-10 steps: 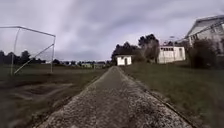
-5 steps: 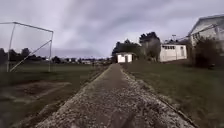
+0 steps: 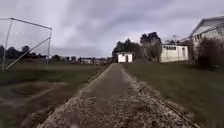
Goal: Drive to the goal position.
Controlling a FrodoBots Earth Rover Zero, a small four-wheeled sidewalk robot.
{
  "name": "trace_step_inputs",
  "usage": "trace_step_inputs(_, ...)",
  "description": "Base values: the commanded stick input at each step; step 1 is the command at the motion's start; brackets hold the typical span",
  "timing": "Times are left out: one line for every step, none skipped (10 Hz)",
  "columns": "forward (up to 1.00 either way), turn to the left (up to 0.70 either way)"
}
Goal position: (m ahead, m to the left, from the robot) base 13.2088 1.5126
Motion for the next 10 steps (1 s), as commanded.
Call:
trace_step_inputs(0.70, 0.00)
trace_step_inputs(0.70, -0.01)
trace_step_inputs(0.70, -0.01)
trace_step_inputs(0.70, -0.02)
trace_step_inputs(0.70, -0.34)
trace_step_inputs(0.70, -0.33)
trace_step_inputs(0.70, -0.32)
trace_step_inputs(0.70, -0.32)
trace_step_inputs(0.70, -0.32)
trace_step_inputs(0.70, -0.32)
